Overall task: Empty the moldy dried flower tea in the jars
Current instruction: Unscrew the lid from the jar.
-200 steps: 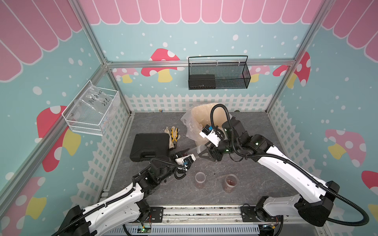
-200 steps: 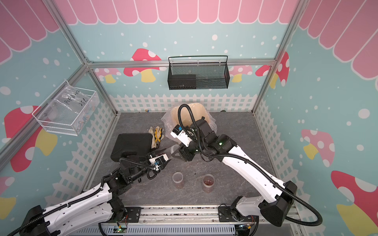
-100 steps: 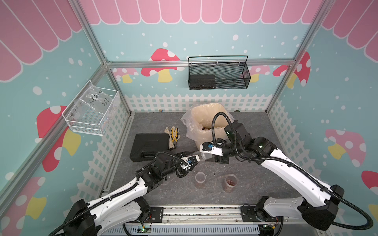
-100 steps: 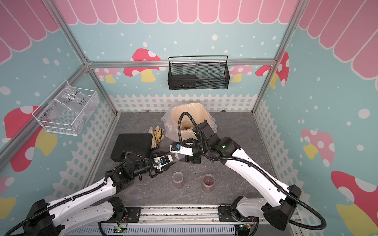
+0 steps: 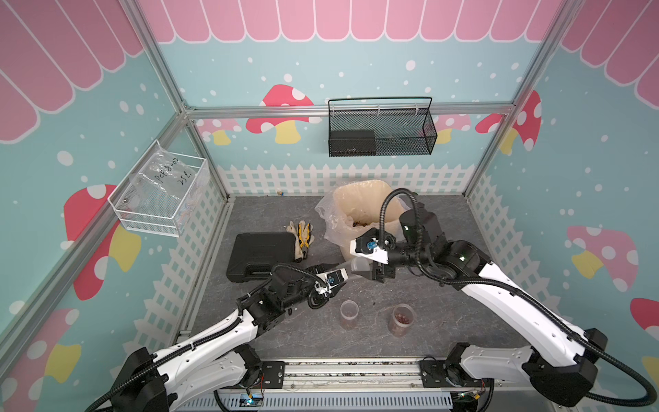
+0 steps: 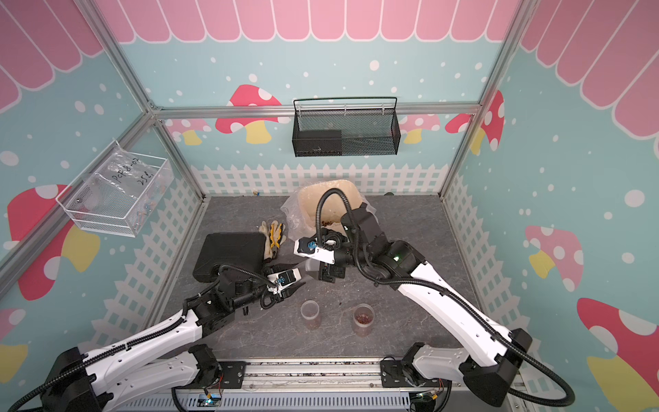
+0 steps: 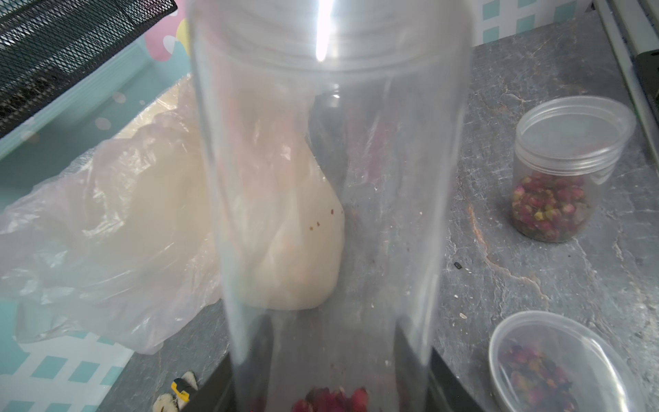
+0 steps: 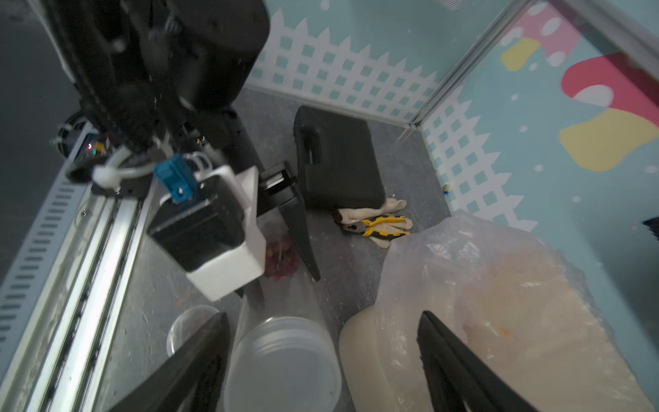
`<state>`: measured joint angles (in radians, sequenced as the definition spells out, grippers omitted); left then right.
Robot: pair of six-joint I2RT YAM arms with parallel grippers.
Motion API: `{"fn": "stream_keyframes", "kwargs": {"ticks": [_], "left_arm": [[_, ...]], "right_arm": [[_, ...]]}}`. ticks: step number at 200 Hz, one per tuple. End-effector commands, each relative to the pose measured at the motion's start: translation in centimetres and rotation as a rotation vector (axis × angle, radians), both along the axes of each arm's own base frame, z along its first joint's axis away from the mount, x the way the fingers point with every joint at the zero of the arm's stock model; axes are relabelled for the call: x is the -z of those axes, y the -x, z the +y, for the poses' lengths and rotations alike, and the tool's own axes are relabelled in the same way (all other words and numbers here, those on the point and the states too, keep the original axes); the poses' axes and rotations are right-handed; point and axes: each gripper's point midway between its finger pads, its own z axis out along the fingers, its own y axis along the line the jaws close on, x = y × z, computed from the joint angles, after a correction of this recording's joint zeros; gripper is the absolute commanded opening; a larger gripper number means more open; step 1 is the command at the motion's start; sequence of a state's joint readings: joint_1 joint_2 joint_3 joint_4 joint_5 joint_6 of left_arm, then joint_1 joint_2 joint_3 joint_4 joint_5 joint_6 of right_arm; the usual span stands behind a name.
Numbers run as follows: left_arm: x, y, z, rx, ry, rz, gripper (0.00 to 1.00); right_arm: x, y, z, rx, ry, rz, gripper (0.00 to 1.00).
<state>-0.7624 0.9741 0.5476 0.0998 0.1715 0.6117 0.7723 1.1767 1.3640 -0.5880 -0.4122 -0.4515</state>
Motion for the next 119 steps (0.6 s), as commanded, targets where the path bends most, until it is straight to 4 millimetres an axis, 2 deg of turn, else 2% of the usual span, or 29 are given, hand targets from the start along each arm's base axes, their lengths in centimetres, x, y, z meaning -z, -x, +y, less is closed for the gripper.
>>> {"fn": "stream_keyframes", "kwargs": {"ticks": [1,42,78,119], "left_arm": [[-0.8,-0.6,0.7,-0.048,-0.004,-0.076,0.17],[-2.4,-0.7,1.6,-0.087,0.038,-0.152,0.18],[-2.7,-0.6,1.9,-0.095,0.034,-0.167,0.18],[-2.7,-0.4,1.7,-0.089,0.029,-0.161,0.18]], "right_arm": [[-3.3,1.2,-0.6,0.081,-0.197,0.162,0.87],[-0.7,-0.9,-2.3,0.349,-0.194,0.408,0.87],[1.4,0.4,-0.7,0.3,-0.166,0.622,0.91],[2.9,0.4,-0.4,0.306,-0.137,0.667,0.89]]}}
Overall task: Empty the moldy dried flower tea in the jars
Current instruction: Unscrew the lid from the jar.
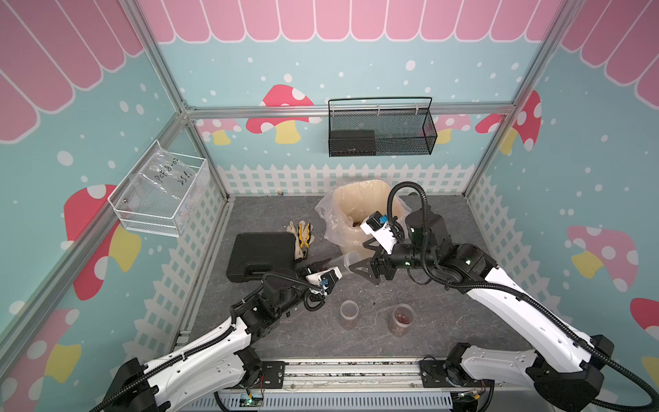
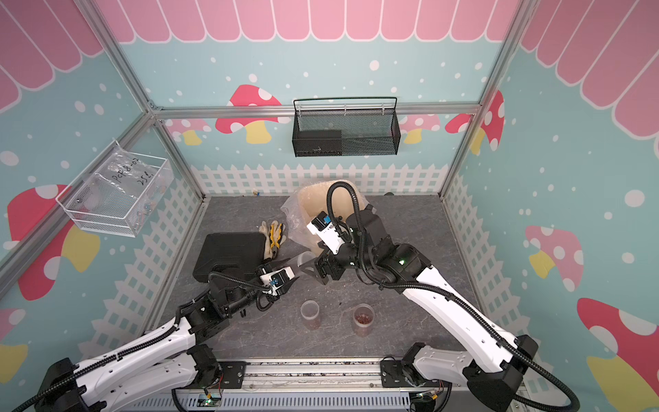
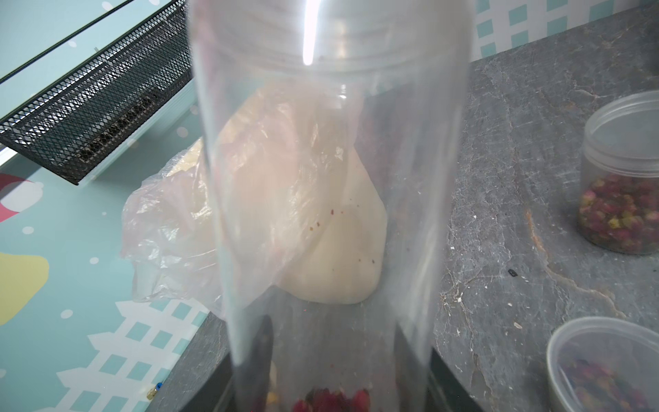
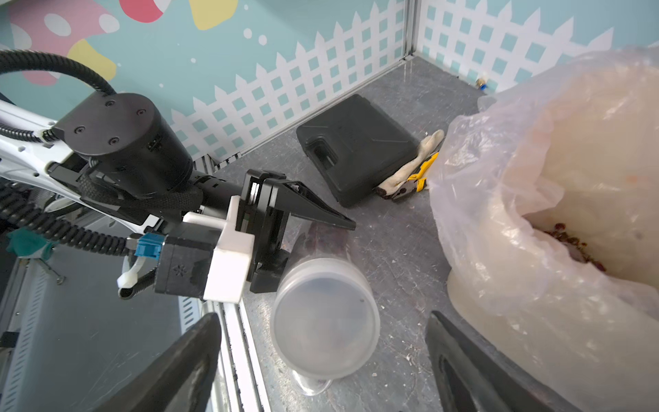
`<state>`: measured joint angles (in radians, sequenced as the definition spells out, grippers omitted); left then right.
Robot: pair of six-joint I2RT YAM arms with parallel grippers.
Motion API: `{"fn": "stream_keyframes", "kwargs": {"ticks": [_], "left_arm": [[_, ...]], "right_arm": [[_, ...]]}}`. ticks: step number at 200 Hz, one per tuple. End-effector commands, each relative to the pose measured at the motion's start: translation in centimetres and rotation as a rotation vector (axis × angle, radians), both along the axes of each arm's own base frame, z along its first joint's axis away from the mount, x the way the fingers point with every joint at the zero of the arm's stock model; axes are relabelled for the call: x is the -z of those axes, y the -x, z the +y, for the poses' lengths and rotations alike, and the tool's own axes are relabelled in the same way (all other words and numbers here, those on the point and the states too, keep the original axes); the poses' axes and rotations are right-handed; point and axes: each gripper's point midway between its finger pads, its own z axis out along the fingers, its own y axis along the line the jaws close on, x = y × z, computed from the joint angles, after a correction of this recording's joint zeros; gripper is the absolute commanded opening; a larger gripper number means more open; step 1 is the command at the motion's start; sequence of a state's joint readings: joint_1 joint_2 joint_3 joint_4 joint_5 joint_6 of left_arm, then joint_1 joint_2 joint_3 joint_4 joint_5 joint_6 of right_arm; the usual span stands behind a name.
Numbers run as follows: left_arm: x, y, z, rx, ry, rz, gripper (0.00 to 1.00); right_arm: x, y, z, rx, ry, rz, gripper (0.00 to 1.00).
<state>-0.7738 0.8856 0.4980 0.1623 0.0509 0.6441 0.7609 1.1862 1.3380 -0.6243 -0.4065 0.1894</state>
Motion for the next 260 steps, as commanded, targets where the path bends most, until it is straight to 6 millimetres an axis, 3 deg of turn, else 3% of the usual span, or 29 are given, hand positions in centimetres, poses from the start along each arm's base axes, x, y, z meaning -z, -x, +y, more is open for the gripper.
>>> {"fn": "stream_keyframes", "kwargs": {"ticks": [1,59,79,112,141,160,178,214,232,260], "left_arm": [[-0.8,0.2,-0.1,0.006,0.0,-0.042,0.18],[-0.9,0.3,0.0,0.006,-0.004,-0.042,0.18],[-1.0,0.3,0.0,0.005,-0.004,-0.044,0.18],[-1.0,0.4,-0.1,0.008,-0.005,-0.043,0.17],[-0.7,0.5,-0.3,0.024,-0.008,-0.032,0.18],[-0.1,1.1,-0.9,0.068,-0.017,-0.005,0.17],[0.5,1.7,-1.6,0.121,-0.027,0.034,0.17],[1.3,3.0,-2.8,0.216,-0.034,0.112,0.17],[1.7,3.2,-3.1,0.234,-0.041,0.136,0.17],[1.9,3.1,-3.1,0.234,-0.048,0.14,0.17]], "right_arm": [[0.7,0.6,0.1,-0.003,-0.006,0.079,0.89],[2.6,-0.2,0.7,-0.002,0.043,0.114,0.81],[2.7,-0.3,0.9,-0.007,0.048,0.115,0.7],[3.4,0.0,1.2,-0.042,0.061,0.131,0.61],[3.8,0.1,1.5,-0.099,0.087,0.086,0.38],[3.8,-0.2,1.4,-0.171,0.134,-0.053,0.24],[3.5,-0.5,1.0,-0.289,0.22,-0.294,0.12],[1.3,-2.5,0.5,-0.421,0.374,-0.805,0.06],[1.2,-3.8,0.6,-0.438,0.46,-0.9,0.02],[2.4,-5.0,0.6,-0.477,0.563,-0.896,0.0]]}}
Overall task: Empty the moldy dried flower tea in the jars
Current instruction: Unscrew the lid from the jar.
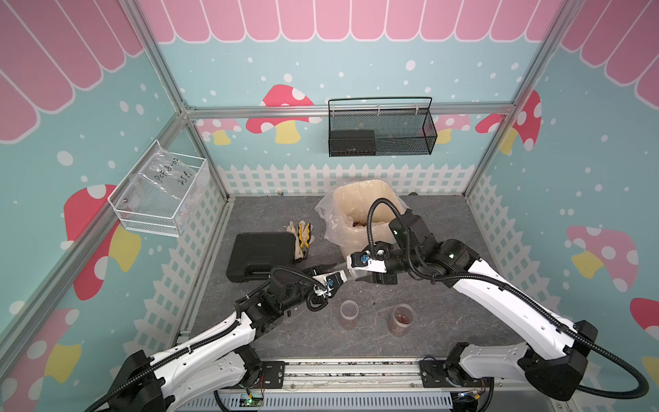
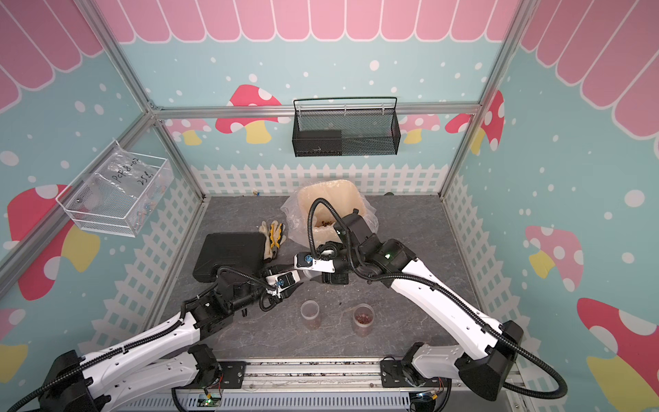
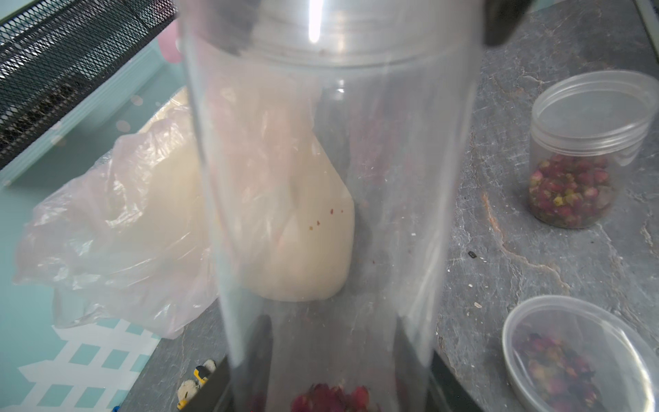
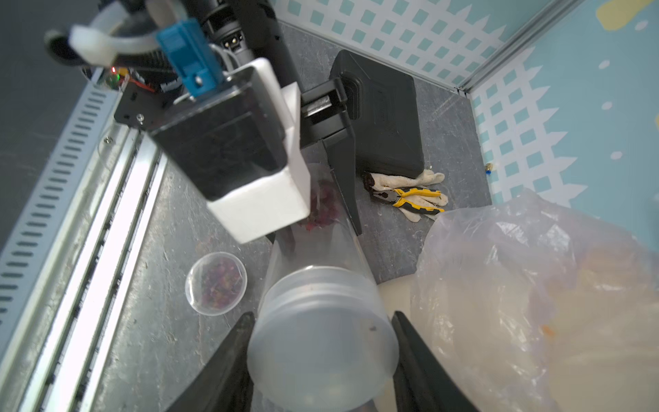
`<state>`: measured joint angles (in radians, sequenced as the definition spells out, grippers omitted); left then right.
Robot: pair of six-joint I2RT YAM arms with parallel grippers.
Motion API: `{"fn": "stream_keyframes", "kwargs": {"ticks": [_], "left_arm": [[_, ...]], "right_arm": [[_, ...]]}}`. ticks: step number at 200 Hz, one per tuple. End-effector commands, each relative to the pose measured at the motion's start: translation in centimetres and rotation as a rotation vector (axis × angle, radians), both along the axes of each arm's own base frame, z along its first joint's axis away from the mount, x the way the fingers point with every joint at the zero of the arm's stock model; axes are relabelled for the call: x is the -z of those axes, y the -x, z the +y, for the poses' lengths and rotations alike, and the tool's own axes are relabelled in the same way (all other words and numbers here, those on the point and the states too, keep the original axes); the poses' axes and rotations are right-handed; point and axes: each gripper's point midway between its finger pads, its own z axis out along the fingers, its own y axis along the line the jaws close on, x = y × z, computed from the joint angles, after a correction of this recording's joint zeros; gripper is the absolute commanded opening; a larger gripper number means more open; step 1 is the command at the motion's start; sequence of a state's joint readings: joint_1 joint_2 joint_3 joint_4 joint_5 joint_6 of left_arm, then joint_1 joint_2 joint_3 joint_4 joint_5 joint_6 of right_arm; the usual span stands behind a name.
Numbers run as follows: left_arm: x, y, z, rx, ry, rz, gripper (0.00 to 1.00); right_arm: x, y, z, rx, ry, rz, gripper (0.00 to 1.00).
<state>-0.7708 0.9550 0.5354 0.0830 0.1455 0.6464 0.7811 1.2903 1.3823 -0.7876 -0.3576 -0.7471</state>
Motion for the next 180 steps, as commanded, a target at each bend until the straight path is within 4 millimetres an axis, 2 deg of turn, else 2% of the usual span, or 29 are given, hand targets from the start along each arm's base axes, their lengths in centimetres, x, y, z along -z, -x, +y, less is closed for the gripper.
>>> {"fn": "stream_keyframes", "kwargs": {"ticks": [1,27,37,44,50,57,84,93,114,143,163,180], "left_arm": [[-0.3,2.3,-1.7,0.142,0.017,0.049,0.17],[-0.4,2.1,-1.6,0.132,0.017,0.035,0.17],[-0.5,2.0,-1.6,0.127,0.015,0.031,0.17],[-0.5,1.9,-1.5,0.121,0.013,0.028,0.17],[-0.4,1.8,-1.4,0.114,0.012,0.026,0.17],[-0.4,1.6,-1.3,0.101,0.012,0.02,0.17],[-0.6,0.4,-0.6,0.028,0.007,-0.02,0.17],[-0.7,0.1,-0.3,0.003,0.008,-0.035,0.17],[-0.9,-0.5,0.1,-0.033,0.005,-0.062,0.18],[-1.4,-0.7,0.4,-0.054,0.01,-0.085,0.18],[-1.6,-0.9,0.7,-0.068,0.01,-0.095,0.18],[-1.8,-0.9,0.7,-0.071,0.011,-0.102,0.18]], "right_arm": [[-2.3,-4.9,0.6,-0.006,0.068,-0.325,0.0],[-2.9,-4.6,1.1,-0.022,0.036,-0.331,0.01],[-3.4,-4.2,1.3,-0.029,0.009,-0.322,0.05],[-3.9,-4.0,1.4,-0.027,-0.016,-0.312,0.14],[-4.4,-3.7,1.5,-0.018,-0.044,-0.297,0.29],[-5.2,-3.4,1.5,0.0,-0.083,-0.278,0.42],[-8.5,-1.4,1.2,0.075,-0.285,-0.145,0.73],[-9.2,-0.7,1.0,0.108,-0.356,-0.08,0.79],[-9.8,0.6,0.3,0.175,-0.457,0.047,0.82],[-10.4,0.4,-0.7,0.344,-0.547,0.245,0.8],[-9.6,0.5,-0.7,0.436,-0.568,0.414,0.82],[-7.9,0.3,-0.9,0.532,-0.541,0.534,0.86]]}}
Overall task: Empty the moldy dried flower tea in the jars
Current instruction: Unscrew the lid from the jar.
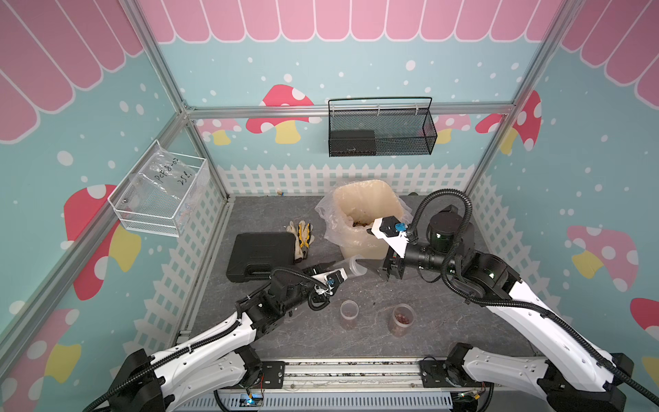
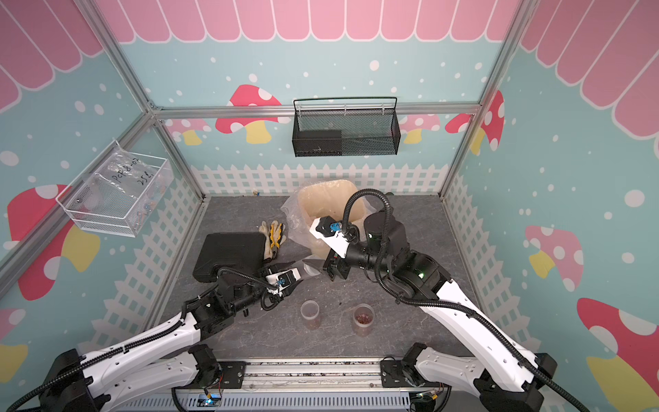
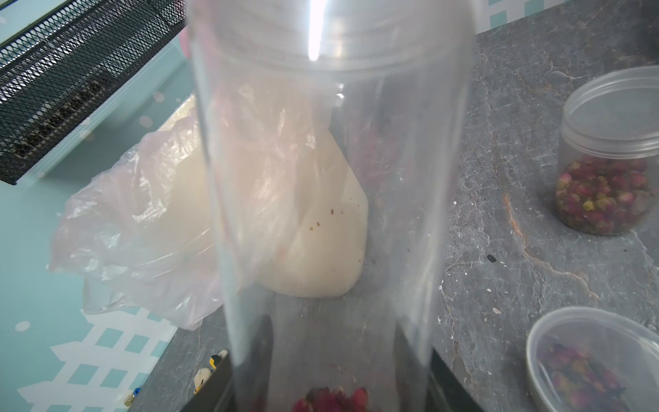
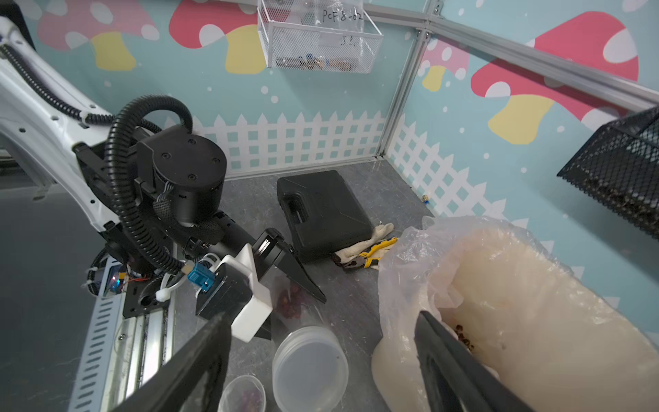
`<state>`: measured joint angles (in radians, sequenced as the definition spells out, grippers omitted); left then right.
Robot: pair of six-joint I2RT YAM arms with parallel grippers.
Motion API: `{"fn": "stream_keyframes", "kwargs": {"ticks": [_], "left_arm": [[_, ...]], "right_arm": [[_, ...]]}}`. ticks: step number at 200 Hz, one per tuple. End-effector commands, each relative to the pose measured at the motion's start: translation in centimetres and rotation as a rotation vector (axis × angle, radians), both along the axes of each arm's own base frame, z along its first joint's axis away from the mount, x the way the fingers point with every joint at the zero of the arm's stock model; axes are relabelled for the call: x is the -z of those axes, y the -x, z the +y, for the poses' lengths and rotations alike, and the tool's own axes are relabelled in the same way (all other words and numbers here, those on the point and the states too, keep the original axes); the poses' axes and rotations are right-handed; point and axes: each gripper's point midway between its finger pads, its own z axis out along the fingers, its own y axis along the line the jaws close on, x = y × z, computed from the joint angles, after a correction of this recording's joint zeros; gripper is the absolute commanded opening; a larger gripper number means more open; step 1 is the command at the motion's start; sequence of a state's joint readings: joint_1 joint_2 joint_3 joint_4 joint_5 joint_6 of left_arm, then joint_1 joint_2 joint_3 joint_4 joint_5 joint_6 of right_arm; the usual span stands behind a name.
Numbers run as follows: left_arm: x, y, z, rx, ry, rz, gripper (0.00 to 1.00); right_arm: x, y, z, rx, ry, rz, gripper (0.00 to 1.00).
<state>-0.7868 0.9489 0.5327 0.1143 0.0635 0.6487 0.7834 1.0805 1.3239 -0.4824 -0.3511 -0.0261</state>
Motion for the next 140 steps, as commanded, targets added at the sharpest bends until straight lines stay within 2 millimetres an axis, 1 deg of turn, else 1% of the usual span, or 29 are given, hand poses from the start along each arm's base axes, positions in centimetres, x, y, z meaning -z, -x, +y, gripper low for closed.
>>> {"fn": "stream_keyframes", "kwargs": {"ticks": [1,22,46,82,95,140], "left_arm": [[-1.0,-0.1,0.3,-0.01,0.005,-0.057,0.18],[-1.0,-0.1,0.4,-0.011,0.007,-0.06,0.18],[-1.2,0.0,0.3,-0.008,0.01,-0.059,0.18],[-1.3,0.0,0.4,-0.008,0.012,-0.059,0.18],[-1.3,0.1,0.4,-0.008,0.014,-0.061,0.18],[-1.6,0.2,0.4,0.0,0.011,-0.065,0.19]], "right_arm": [[2.7,-0.5,-0.1,0.109,-0.034,0.301,0.86],[5.3,-0.3,0.0,0.13,0.013,0.419,0.88],[7.2,-0.7,0.0,0.159,0.055,0.47,0.88],[8.8,-1.2,0.2,0.172,0.1,0.486,0.86],[9.0,-1.4,0.4,0.173,0.109,0.485,0.82],[9.6,-1.2,1.2,0.117,0.13,0.493,0.68]]}}
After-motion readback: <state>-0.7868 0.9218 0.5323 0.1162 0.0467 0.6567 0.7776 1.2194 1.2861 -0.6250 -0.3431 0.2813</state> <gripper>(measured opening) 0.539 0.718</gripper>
